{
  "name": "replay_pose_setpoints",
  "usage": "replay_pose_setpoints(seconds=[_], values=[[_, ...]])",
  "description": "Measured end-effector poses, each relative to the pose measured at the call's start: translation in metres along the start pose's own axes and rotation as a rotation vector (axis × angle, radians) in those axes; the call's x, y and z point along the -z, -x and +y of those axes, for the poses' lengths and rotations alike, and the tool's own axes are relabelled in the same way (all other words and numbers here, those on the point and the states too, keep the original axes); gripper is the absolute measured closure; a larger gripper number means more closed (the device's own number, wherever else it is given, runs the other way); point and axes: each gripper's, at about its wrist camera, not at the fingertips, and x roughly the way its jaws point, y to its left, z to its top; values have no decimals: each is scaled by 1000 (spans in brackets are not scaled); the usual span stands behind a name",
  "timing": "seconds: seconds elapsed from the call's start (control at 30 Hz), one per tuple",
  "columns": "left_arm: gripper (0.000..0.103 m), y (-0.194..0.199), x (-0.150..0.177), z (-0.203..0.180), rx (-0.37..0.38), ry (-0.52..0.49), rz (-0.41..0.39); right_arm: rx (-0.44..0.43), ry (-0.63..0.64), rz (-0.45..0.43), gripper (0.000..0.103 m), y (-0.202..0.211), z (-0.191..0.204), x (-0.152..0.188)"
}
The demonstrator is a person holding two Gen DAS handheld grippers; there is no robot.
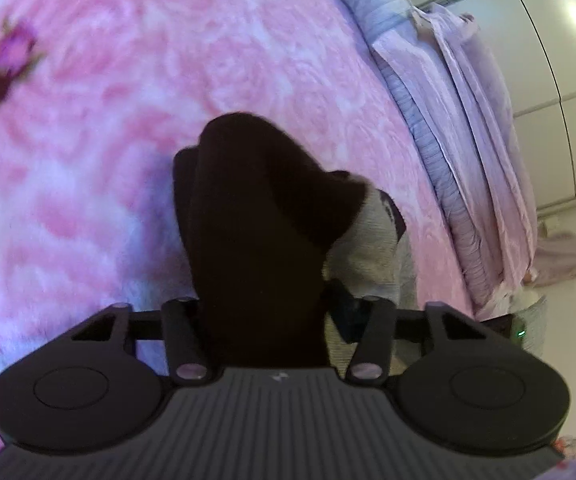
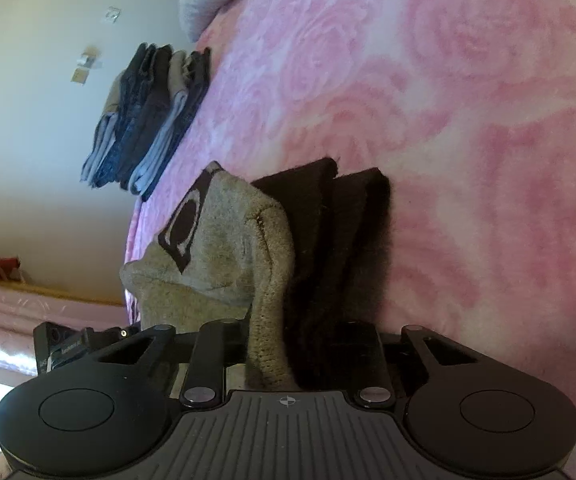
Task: Fold large clothes
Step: 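Grasp the folded sweater bundle with both grippers from its sides, then lift the bundle with both grippers and carry it to the jeans stack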
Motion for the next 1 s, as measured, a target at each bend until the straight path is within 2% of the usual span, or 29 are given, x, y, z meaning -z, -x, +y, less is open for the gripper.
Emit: replay_pose_setpoints(seconds=[0.13,0.17,0.33,0.43,0.53,0.57,0.6,0.67,0.73,0.77,0.87,0.93,0.97,1.0], values=[[75,16,-10,-21,-73,-95,18,43,8,-36,85,15,28,0],[88,21,-13,-26,-98,-121,21,49,9,-40,85,18,38,-1],[89,37,-40,-33,-135,-200,61,67,15,-44,86,14,87,-8],[84,25,-51,-16,-141,-203,129,157,26,-30,85,0,99,-12],[66,22,-55,-1,-84,-193,154,224,-10,-23,83,-4,78,-9],[56,22,-56,0,-78,-203,158,217,-46,-17,81,-1,66,-6],[52,24,-55,2,-73,-218,159,220,-72,-13,78,-1,56,-3],[51,23,-56,9,-36,-218,168,240,-78,-5,70,-1,46,-1],[51,14,-56,20,8,-171,179,234,-90,2,61,-1,36,-2],[46,7,-55,27,32,-139,173,229,-95,3,57,-2,32,-3],[44,-7,-54,39,103,-62,132,190,-100,4,55,-8,21,-4],[53,-12,-51,31,104,-85,100,162,-105,-8,55,-10,18,-4],[69,-16,-49,24,113,-110,93,158,-100,-13,57,-10,18,-4],[73,-20,-49,19,118,-109,89,157,-95,-17,74,-10,19,-3]])
